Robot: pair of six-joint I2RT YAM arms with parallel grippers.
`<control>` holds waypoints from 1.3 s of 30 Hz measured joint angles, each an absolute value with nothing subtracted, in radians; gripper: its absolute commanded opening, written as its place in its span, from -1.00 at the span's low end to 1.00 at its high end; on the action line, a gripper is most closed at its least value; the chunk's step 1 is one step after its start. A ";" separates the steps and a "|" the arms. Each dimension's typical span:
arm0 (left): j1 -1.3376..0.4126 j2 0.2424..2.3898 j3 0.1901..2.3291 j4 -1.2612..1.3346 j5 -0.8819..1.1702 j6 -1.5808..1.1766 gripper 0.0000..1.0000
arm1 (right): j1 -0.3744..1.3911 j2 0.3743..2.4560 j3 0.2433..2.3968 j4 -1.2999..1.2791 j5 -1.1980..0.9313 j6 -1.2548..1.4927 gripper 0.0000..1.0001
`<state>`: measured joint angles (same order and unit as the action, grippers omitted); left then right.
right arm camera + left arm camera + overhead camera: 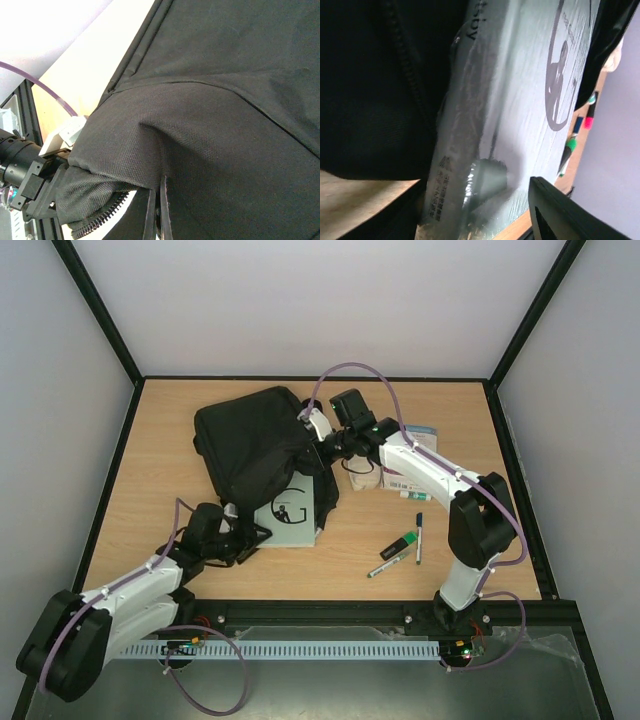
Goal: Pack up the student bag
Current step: Adjust the book in the student bag.
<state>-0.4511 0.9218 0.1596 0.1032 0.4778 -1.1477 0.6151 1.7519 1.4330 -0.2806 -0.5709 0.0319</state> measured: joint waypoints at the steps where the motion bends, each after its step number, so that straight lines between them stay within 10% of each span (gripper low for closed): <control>1: -0.447 0.934 0.158 0.130 0.485 -1.152 -0.14 | 0.614 1.752 1.433 -0.277 -0.572 0.033 -0.99; 13: -0.432 0.869 0.147 0.231 0.515 -1.196 -0.94 | 0.603 1.753 1.433 -0.256 -0.570 0.039 -0.99; 27: -0.402 0.478 0.023 0.179 0.413 -1.331 -0.95 | 0.606 1.749 1.445 -0.255 -0.568 0.056 -0.98; 39: -0.330 0.620 0.010 0.420 0.287 -1.372 -0.95 | 0.606 1.736 1.429 -0.243 -0.584 0.077 -0.98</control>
